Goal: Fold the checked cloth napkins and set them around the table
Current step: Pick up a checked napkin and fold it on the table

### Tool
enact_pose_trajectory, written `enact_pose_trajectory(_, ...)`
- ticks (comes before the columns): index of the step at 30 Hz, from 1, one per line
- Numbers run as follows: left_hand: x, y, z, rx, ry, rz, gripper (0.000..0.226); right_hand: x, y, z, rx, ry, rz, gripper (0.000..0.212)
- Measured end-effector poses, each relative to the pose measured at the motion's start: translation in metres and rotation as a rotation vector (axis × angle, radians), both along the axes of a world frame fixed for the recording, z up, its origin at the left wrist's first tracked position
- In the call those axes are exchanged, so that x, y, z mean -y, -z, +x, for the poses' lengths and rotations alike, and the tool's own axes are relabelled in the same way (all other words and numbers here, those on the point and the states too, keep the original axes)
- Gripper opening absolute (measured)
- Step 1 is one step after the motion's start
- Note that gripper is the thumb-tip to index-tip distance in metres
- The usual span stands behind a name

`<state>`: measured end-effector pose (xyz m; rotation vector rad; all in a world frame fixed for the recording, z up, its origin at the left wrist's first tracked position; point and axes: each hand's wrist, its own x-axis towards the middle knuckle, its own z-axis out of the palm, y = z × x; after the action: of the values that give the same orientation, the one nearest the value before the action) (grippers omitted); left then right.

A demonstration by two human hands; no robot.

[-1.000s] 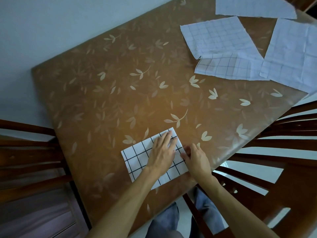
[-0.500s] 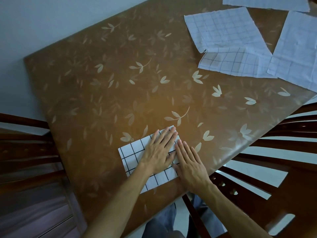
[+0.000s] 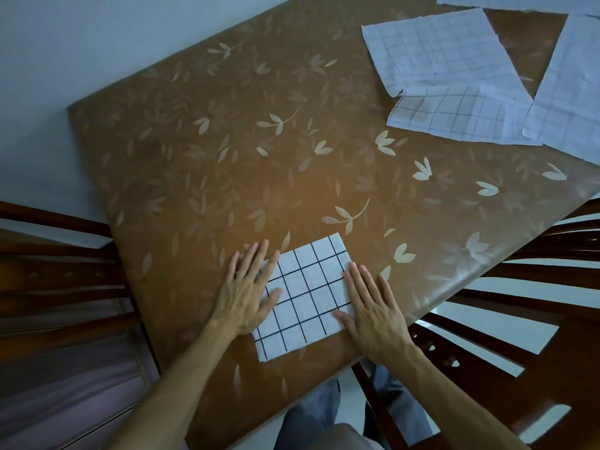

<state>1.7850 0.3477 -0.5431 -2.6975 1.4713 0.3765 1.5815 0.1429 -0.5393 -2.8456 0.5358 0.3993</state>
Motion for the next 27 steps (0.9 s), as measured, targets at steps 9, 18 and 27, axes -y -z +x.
enact_pose_trajectory(9,0.015,-0.014,-0.009,-0.021,-0.032,-0.138,0.058,-0.008,-0.015,0.016,0.125,0.132,0.107,0.060)
enact_pose_trajectory(18,0.092,-0.037,0.002,-0.191,-0.126,-0.130,0.045,0.002,-0.030,0.043,0.161,0.293,0.168,0.051)
enact_pose_trajectory(27,0.120,-0.059,0.012,-0.876,-0.376,-0.197,0.021,0.014,-0.043,0.039,0.223,0.469,0.408,0.087)
